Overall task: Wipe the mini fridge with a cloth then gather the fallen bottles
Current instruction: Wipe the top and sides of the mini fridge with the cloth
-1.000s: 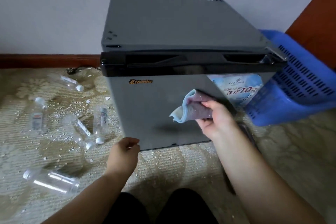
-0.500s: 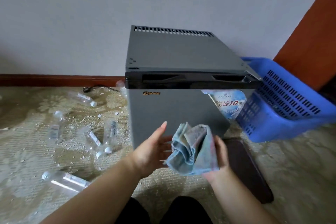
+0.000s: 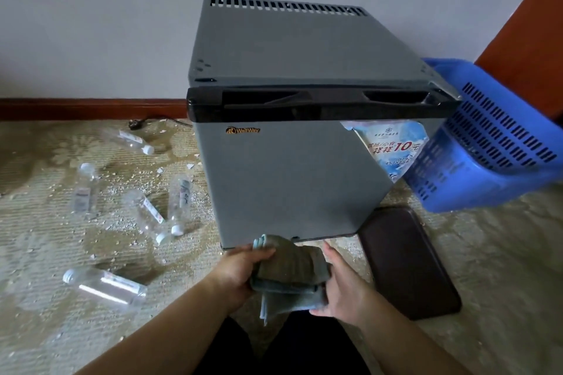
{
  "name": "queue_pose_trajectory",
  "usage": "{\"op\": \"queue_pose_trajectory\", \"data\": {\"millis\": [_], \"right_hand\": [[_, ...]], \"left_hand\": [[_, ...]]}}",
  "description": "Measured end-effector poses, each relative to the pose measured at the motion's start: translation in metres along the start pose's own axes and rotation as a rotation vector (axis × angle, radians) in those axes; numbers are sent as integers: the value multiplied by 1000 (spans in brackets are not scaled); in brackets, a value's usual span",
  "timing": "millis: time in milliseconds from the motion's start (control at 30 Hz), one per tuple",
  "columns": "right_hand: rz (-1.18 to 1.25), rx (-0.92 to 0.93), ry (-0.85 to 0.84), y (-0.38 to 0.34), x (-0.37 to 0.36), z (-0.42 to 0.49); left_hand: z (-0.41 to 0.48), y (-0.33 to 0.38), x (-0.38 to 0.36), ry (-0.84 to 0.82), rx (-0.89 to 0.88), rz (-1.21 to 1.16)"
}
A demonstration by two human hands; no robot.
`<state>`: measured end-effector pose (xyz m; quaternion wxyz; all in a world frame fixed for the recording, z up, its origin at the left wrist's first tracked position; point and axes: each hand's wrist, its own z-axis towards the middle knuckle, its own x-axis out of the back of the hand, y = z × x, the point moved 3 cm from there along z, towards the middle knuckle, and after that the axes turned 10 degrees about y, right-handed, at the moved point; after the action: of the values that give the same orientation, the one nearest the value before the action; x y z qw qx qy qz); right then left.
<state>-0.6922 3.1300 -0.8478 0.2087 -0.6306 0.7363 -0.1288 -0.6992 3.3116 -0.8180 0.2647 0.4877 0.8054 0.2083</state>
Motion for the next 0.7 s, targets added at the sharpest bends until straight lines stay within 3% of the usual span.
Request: {"op": "queue_pose_trajectory", "data": {"millis": [100, 200, 267, 400, 600, 700], "right_hand": [[-243, -8, 187, 13, 6, 30], [-496, 28, 305, 13, 5, 47], [-489, -39, 331, 14, 4, 58], [-362, -122, 319, 20, 1, 82], [-331, -48, 346, 28, -11, 120], [-375, 54, 445, 30, -13, 133]], "left_hand": [[26, -19, 13, 113, 72, 24], [52, -39, 32, 350, 116, 126], [65, -51, 41, 440, 185, 125], [91, -65, 50, 447, 237, 31], [106, -64, 40, 386, 286, -41], [113, -62, 49, 399, 308, 89]]}}
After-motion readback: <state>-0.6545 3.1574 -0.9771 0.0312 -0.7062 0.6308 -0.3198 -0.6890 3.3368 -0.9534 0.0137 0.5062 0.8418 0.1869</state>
